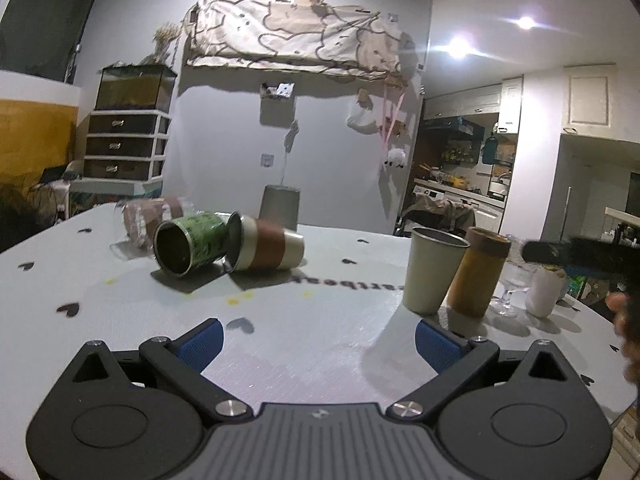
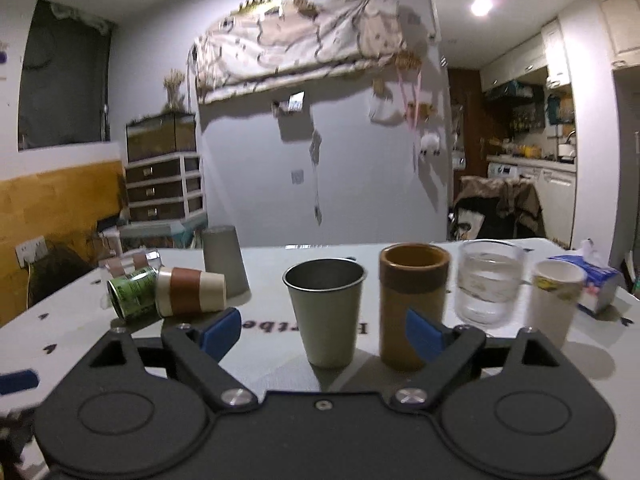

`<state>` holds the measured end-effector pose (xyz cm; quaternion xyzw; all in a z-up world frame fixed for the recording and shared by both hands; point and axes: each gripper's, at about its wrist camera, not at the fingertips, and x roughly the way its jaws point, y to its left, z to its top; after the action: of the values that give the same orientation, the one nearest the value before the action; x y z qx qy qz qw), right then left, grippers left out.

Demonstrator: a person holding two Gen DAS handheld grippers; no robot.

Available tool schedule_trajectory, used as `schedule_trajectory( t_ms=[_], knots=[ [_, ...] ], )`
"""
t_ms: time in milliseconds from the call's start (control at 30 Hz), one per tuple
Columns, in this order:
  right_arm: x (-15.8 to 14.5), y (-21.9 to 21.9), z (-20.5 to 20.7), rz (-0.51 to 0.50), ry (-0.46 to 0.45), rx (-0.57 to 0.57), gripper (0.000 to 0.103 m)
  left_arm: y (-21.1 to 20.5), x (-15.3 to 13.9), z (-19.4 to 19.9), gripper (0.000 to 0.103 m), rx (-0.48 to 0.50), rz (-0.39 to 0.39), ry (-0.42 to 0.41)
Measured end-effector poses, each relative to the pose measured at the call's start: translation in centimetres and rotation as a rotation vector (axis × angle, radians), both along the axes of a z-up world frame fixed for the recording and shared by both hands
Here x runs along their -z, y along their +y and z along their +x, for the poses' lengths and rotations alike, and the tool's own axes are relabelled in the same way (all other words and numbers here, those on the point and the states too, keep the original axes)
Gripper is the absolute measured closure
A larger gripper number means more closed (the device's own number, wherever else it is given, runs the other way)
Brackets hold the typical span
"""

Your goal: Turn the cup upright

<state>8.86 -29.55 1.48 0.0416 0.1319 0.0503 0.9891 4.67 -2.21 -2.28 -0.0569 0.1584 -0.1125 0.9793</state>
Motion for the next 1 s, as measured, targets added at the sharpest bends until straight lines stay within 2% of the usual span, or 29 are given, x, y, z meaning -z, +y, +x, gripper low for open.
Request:
schedule_trajectory(
  t_ms=[233,433,500,867,1000],
  knots=[
    [1.4,-1.6,-5.0,0.019,-0.060,0.064,0.009,-1.7,-0.3,-0.4,0.000,0.021,0.028,-0.022],
    [3.1,-1.2,-7.7,-0.036,-0.092,0.121,0.004,-2.3,-0.1,-0.6,0.000,0.024,0.045,-0.016],
    [3.6,-1.0,-8.0,-0.037,-0.079,0.114,0.000,-2.4,0.0,-0.6,0.000,0.021,0.056,-0.016],
    [4.8,-0.2,-9.2,-0.054,-0.079,0.108,0.000,-2.8,0.5,-1.3,0.000,0.032,0.078,-0.031],
    [4.9,0.0,-9.4,-0.072,-0.069,0.139,0.000,-2.9,0.5,-1.3,0.000,0.031,0.079,-0.031]
  ],
)
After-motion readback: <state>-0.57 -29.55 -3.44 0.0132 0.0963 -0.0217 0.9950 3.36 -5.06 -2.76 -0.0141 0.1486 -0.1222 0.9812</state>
